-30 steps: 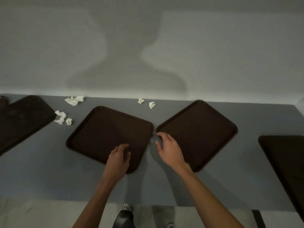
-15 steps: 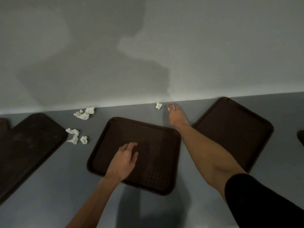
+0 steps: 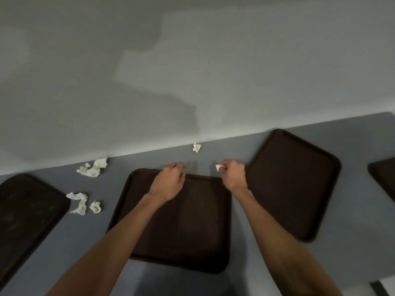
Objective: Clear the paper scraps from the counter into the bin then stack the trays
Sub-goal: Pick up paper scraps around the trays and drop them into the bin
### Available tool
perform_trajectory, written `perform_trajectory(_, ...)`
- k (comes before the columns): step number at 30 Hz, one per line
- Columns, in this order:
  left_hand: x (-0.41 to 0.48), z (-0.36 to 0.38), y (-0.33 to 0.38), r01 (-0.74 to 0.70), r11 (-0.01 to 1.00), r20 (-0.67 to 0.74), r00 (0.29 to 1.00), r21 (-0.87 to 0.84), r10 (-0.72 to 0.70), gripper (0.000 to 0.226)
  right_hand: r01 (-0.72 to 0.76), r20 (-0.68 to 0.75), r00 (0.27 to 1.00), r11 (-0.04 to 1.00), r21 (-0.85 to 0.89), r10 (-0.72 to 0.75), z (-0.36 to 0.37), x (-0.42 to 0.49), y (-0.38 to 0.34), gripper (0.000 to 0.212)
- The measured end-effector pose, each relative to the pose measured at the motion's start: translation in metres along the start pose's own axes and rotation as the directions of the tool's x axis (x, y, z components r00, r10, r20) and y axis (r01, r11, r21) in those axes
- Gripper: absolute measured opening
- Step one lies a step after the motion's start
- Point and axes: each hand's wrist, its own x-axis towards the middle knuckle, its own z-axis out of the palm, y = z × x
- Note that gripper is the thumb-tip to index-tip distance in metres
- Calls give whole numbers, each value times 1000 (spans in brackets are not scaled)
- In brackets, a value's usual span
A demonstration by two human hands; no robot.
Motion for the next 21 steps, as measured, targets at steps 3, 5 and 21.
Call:
perform_trajectory(3,55,5,6,-3,1000,29,1000,19,3,38,-32,-96,994,984,174,50,-23,-30,-7,14)
perform_trajectory(5,86,10,12,-5,999,43,999,40,3,43,-26,-147,987,968,248,65,-43,-50,-15,14)
perform_trajectory(21,124,84,15,-90,953,99,993,290,64,30,-111,-178,948,800,590,263,-133,-161,18,27)
